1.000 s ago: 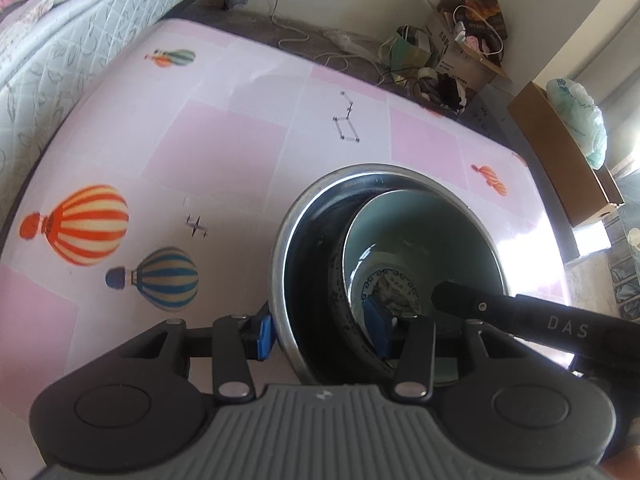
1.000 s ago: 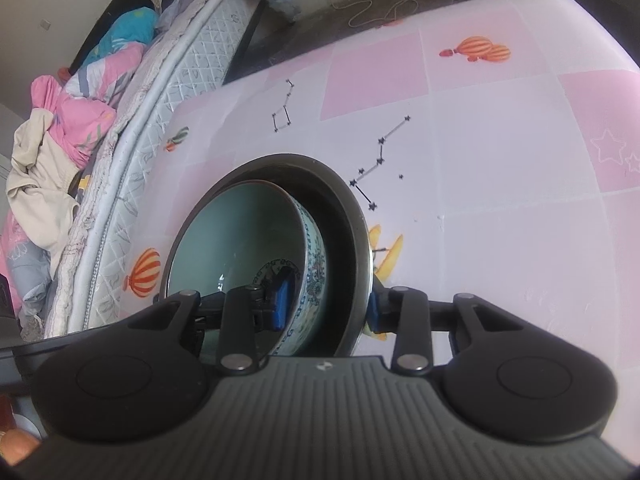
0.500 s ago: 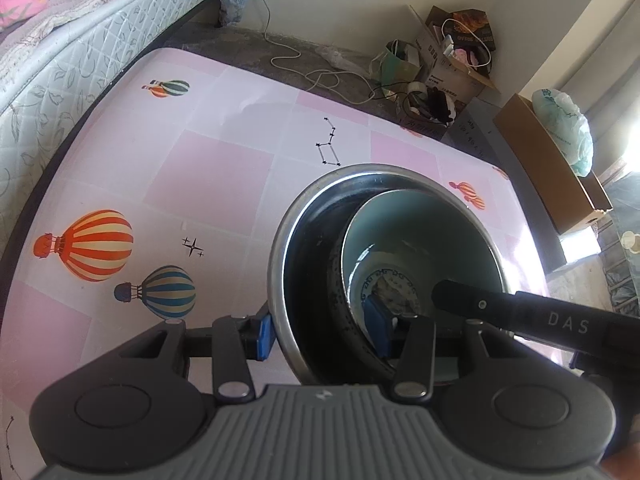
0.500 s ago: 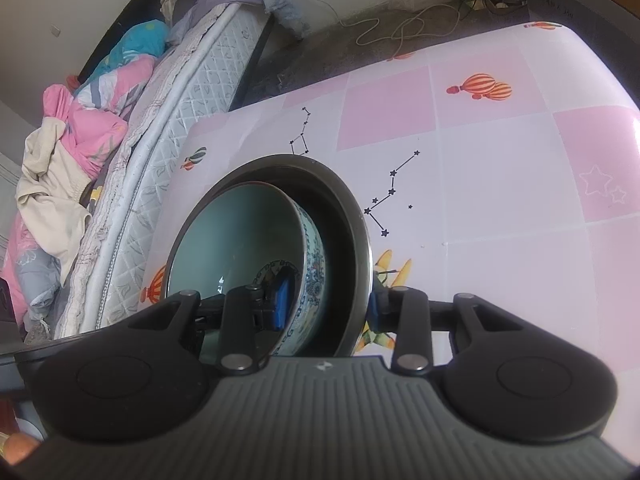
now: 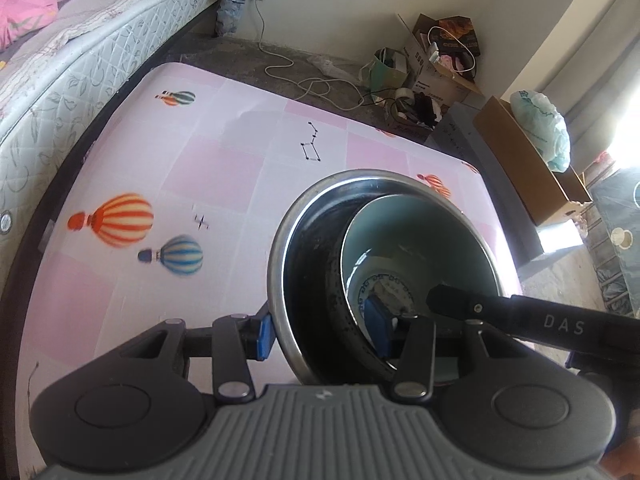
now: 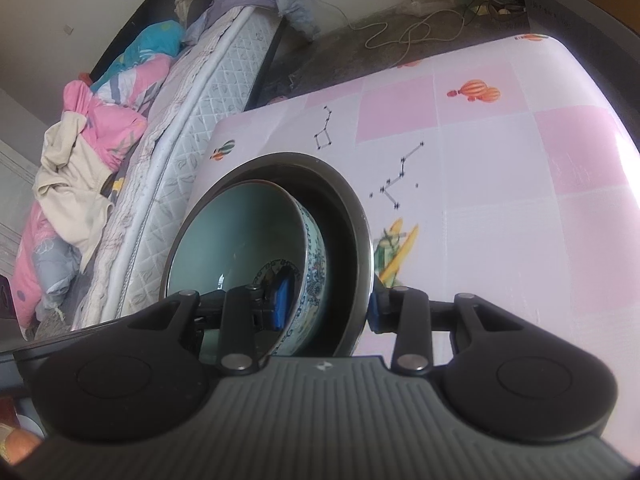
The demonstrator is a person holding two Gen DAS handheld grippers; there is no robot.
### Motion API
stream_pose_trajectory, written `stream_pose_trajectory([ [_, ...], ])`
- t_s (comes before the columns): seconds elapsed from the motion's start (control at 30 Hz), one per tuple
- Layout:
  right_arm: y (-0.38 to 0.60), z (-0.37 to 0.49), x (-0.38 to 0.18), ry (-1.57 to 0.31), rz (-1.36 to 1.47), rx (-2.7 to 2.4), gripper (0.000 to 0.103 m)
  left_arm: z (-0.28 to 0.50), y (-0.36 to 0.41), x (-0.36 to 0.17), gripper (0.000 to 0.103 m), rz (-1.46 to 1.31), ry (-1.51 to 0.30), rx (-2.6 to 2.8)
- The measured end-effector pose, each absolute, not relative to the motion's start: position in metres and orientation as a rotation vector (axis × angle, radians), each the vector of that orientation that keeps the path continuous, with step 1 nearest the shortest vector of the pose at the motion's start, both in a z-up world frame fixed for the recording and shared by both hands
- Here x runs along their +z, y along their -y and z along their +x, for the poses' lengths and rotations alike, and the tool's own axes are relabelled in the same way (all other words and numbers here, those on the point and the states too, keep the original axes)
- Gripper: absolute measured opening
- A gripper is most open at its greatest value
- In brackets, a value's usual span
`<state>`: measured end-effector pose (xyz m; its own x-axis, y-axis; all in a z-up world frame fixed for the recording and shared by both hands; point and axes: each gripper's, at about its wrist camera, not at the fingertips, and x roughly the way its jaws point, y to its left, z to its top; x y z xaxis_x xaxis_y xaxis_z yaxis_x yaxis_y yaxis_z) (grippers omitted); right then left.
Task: Organize plates and bowls
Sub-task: 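Lift the steel bowl with both grippers and carry it over the dish stack, then lower the steel bowl onto the white plate in the stack with both grippers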
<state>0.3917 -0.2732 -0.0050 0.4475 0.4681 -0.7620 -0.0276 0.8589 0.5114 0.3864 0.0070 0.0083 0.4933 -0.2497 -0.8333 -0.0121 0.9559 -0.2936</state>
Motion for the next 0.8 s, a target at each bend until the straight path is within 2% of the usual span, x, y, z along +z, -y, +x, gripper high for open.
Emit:
stream_pose_trajectory([
  [0.37,0.275,0.313,0.002,-1.097,0.468,0.312,0.037,0.325,-0.005,0.007,0.047,-0.281,-1.071,-0.171],
  [0.8,0.279,0.258,-0.03,-1.157,0.506,0.299,0.038,0.29,-0.007,-0.023,0.047,-0.272,-1.127,-0.175],
])
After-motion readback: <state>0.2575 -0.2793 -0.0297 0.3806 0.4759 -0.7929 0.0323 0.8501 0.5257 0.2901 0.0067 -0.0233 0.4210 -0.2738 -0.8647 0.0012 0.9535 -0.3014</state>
